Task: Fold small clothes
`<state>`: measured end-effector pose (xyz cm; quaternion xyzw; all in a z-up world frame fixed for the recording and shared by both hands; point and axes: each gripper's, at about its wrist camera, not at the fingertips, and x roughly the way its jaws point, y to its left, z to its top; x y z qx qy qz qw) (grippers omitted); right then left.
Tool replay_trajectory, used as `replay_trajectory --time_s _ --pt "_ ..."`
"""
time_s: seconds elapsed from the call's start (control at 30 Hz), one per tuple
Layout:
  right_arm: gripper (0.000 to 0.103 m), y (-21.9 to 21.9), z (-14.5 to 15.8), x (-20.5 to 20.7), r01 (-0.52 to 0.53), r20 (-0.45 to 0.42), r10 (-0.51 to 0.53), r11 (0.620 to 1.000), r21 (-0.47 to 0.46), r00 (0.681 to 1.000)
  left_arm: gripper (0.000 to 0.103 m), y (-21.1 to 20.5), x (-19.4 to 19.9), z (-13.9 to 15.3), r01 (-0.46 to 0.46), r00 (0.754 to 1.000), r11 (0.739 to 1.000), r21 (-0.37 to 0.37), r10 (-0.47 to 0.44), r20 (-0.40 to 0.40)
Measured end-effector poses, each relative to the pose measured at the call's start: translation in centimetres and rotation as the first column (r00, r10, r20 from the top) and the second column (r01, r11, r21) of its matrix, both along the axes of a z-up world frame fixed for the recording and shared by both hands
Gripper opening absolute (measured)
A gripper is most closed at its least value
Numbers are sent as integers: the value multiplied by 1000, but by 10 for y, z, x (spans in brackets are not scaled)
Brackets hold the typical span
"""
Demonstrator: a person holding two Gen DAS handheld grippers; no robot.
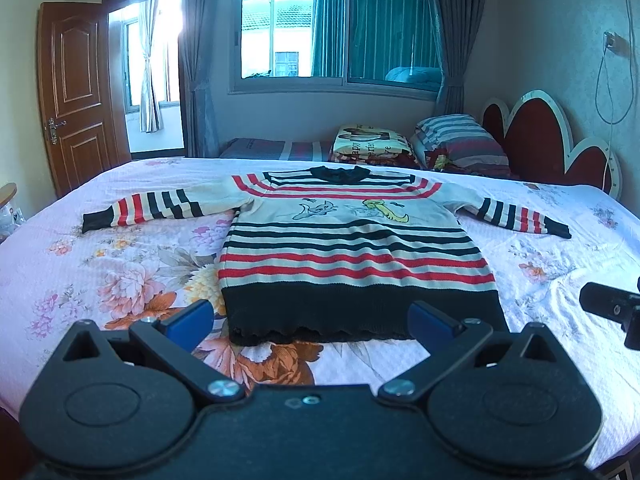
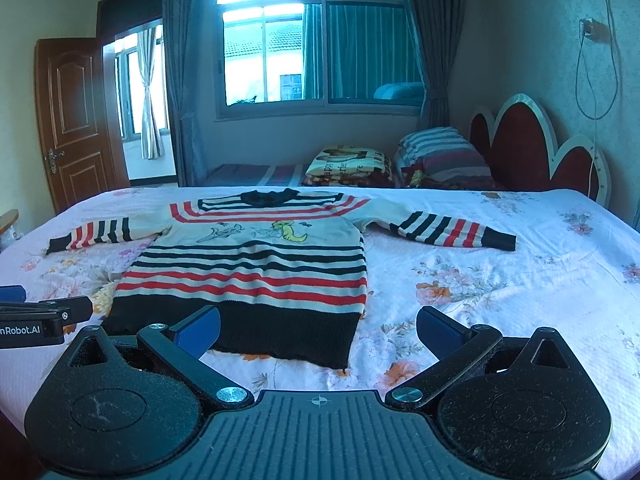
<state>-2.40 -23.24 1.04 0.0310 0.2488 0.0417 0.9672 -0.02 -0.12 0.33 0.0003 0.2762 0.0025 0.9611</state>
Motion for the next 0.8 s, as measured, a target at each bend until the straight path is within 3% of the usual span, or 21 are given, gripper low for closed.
replay_trajectory --time_s 0.8 --pt "103 6 1 0 -1 7 1 1000 2 1000 102 7 -2 4 0 1000 1000 -1 0 12"
